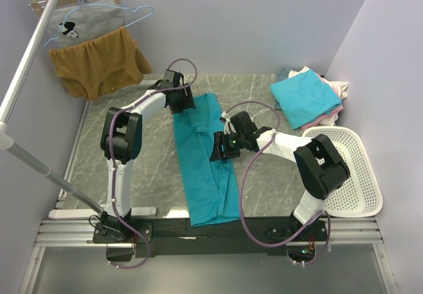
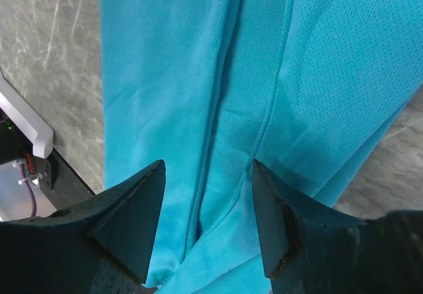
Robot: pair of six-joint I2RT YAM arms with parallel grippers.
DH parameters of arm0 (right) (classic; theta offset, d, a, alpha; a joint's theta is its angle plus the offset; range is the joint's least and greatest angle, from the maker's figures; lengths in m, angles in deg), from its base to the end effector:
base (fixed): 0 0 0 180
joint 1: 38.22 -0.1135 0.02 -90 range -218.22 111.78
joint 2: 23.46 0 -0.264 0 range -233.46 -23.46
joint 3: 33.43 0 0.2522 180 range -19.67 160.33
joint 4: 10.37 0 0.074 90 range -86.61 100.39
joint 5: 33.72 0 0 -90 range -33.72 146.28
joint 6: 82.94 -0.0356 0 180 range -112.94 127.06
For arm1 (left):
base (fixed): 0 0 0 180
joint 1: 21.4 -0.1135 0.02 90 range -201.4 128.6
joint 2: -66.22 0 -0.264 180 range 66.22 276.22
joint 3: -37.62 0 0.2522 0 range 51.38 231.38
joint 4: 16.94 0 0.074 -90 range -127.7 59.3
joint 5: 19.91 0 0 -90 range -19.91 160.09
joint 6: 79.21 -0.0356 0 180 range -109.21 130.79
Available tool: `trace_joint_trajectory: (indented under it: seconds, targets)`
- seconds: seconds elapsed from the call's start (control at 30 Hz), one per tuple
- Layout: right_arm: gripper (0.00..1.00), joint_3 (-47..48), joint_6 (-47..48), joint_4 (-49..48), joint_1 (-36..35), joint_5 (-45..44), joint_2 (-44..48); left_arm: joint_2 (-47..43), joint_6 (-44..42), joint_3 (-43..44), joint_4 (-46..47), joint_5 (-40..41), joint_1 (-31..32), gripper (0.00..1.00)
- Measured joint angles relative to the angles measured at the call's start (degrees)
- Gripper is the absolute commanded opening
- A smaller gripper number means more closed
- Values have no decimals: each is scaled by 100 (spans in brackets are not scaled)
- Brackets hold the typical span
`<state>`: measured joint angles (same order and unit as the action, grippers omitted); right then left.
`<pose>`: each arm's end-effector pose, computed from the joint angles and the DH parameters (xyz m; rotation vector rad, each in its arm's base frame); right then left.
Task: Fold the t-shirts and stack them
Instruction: Rotate the tshirt 90 degrees
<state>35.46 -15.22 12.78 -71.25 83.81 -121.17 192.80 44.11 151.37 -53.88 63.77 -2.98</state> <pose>0.2773 0.1999 0.1704 -0.4622 2.5687 0.9803 0.4673 -0.1598 0.1860 -0.2747 2.4912 -0.5249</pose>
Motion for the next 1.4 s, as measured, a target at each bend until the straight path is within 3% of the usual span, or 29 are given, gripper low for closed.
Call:
trace_joint_trajectory:
  seconds: [0.6, 0.77, 0.97, 1.4]
  targets:
    - [62, 4, 2, 4, -22, -7, -63, 234, 39, 0, 127, -173, 4, 59]
    - [62, 4, 2, 4, -22, -7, -114, 240, 46, 0, 133, -140, 4, 40]
    - [62, 7, 0, 4, -22, -7, -234, 258, 39, 0, 120, -131, 4, 2]
    - [62, 9, -107, -87, -22, -2, -348, 201, 17, 59, 68, -63, 7, 1]
